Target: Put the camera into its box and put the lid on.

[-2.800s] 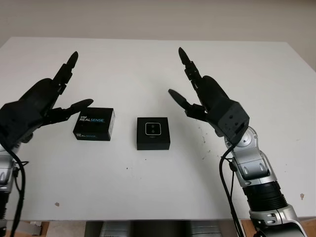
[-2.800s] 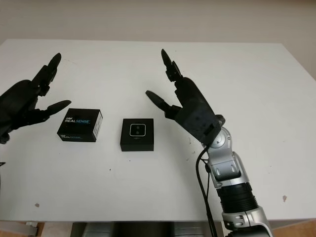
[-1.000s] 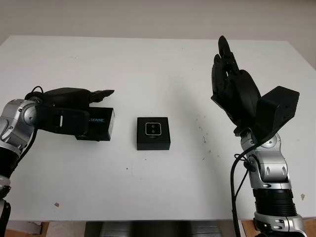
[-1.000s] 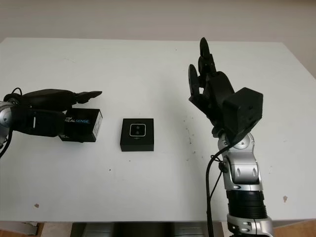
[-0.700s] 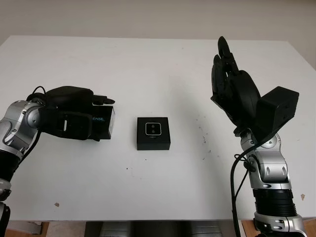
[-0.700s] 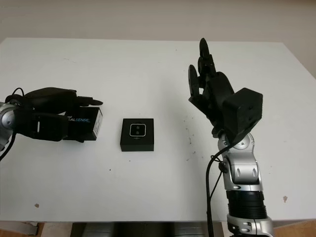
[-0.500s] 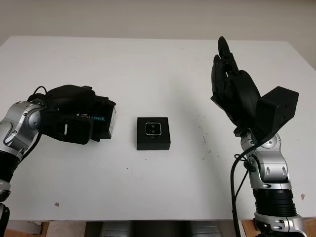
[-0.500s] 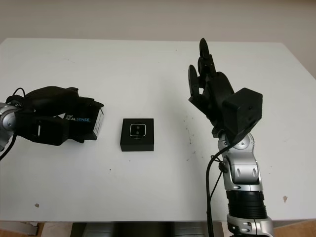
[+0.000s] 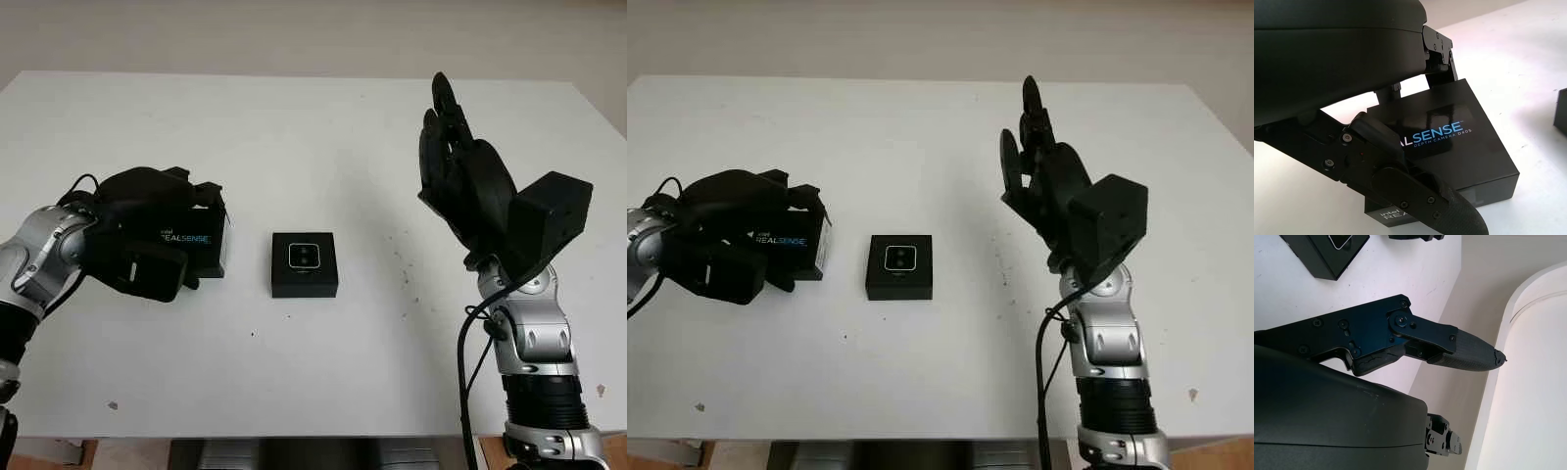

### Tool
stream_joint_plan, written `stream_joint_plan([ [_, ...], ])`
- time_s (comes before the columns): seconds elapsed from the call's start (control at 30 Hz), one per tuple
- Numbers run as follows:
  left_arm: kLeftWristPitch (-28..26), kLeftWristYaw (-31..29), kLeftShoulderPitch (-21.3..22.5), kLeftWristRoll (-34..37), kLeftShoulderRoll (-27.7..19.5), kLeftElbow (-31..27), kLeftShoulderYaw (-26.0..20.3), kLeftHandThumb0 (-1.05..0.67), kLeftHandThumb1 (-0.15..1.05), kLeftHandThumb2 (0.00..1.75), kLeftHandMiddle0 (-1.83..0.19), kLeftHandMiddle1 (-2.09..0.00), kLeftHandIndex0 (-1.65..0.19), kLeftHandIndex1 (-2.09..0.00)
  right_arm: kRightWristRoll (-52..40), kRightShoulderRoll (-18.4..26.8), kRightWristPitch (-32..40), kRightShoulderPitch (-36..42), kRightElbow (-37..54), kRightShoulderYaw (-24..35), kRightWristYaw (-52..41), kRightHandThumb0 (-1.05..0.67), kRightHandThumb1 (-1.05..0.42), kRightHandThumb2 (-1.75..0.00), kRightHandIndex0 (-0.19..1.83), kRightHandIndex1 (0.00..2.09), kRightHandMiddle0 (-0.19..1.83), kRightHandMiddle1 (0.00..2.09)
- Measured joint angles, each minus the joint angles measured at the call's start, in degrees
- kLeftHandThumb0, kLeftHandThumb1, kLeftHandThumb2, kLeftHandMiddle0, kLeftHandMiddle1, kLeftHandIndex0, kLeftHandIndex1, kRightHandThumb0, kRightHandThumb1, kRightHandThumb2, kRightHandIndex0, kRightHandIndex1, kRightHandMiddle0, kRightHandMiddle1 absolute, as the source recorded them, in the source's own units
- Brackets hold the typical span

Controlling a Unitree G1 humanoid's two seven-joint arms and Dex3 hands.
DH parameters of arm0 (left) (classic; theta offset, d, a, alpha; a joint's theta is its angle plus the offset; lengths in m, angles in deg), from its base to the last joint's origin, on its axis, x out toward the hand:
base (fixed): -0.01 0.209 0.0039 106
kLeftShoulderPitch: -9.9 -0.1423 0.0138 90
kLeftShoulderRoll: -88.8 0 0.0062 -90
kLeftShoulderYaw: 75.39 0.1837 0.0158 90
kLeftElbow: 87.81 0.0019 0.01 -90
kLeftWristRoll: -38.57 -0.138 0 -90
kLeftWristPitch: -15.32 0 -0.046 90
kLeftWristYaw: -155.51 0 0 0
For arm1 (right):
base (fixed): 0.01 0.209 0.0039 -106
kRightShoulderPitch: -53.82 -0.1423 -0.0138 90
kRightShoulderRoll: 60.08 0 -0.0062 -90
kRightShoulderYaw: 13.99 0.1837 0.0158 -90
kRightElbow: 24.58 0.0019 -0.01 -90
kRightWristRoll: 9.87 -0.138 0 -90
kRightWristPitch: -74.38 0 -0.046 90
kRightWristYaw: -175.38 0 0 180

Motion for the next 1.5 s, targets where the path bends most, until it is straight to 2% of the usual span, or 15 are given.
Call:
stream_joint_plan([
  [0.07, -0.9, -1.6, 0.0, 0.3, 0.0, -1.9, 0.0, -0.25, 1.05, 0.10, -0.32, -1.95, -0.14, -1.74, -0.1, -0.1, 0.0, 0.0, 0.0, -0.1, 0.0, -0.74, -1.05, -0.70, -0.19, 0.00, -0.19, 0.00],
  [0.13, -1.6, -2.6, 0.2, 1.1, 0.1, -3.3, -0.1, -0.24, 1.04, 0.08, -0.38, -2.06, -0.19, -1.81, -0.1, -0.2, 0.0, 0.0, 0.0, -0.2, 0.1, -0.75, -1.05, -0.69, -0.19, 0.00, -0.19, 0.00],
  [0.23, -3.6, -4.2, 0.7, 2.2, 0.6, -5.5, -0.4, -0.27, 1.05, 0.07, -0.50, -2.09, -0.21, -1.87, 0.0, -0.2, 0.0, 0.0, 0.0, -0.6, 0.4, -0.75, -1.05, -0.69, -0.19, 0.00, -0.19, 0.00],
  [0.37, -8.6, -8.5, 2.0, 4.5, 1.7, -8.7, -1.0, -0.28, 1.05, 0.08, -0.41, -2.04, -0.26, -1.85, 0.2, -0.3, 0.0, 0.1, 0.0, -0.9, 0.8, -0.76, -1.05, -0.68, -0.19, 0.00, -0.19, 0.00],
  [0.47, -13.2, -12.5, 3.3, 6.9, 2.8, -11.2, -1.5, -0.28, 1.05, 0.09, -0.39, -1.95, -0.26, -1.84, 0.3, -0.3, -0.3, 0.1, 0.0, -0.9, 1.1, -0.76, -1.05, -0.67, -0.19, 0.00, -0.19, 0.00],
  [0.67, -19.8, -20.3, 6.1, 12.2, 4.5, -14.6, -2.4, -0.28, 1.05, 0.09, -0.51, -1.54, -0.36, -1.62, 1.0, -0.4, -0.9, 0.1, -0.3, -1.6, 1.3, -0.77, -1.05, -0.67, -0.19, 0.00, -0.19, 0.02],
  [0.87, -23.2, -25.0, 9.7, 12.7, 5.4, -15.4, -2.1, -0.30, 1.05, 0.07, -0.60, -1.45, -0.41, -1.56, 1.2, -1.0, 0.4, 0.1, -0.3, -2.2, 2.5, -0.80, -1.05, -0.66, -0.19, 0.00, -0.19, 0.02],
  [1.1, -27.7, -30.0, 12.3, 12.4, 7.1, -15.9, -0.2, -0.28, 1.04, 0.06, -0.67, -1.45, -0.45, -1.59, 1.5, -1.3, 0.3, 0.1, -0.3, -2.8, 2.9, -0.81, -1.05, -0.67, -0.19, 0.00, -0.19, 0.01],
  [1.3, -32.9, -33.3, 13.3, 9.2, 8.1, -19.0, 2.8, -0.26, 1.04, 0.06, -0.61, -1.50, -0.43, -1.63, 1.5, -1.3, -0.2, 0.1, -0.7, -3.0, 2.8, -0.80, -1.05, -0.66, -0.19, 0.00, -0.19, 0.00],
  [1.4, -33.1, -33.5, 13.3, 8.9, 9.1, -19.6, 3.3, -0.26, 1.04, 0.06, -0.57, -1.47, -0.43, -1.70, 1.5, -1.4, -0.3, 0.1, -1.1, -3.0, 2.8, -0.80, -1.05, -0.65, -0.19, 0.00, -0.19, 0.00],
  [1.5, -32.7, -33.0, 13.3, 7.8, 10.2, -19.9, 4.3, -0.26, 1.04, 0.05, -0.56, -1.60, -0.45, -1.84, 1.6, -1.5, -0.2, 0.1, -1.3, -3.0, 3.2, -0.80, -1.05, -0.65, -0.19, 0.00, -0.19, 0.01],
])
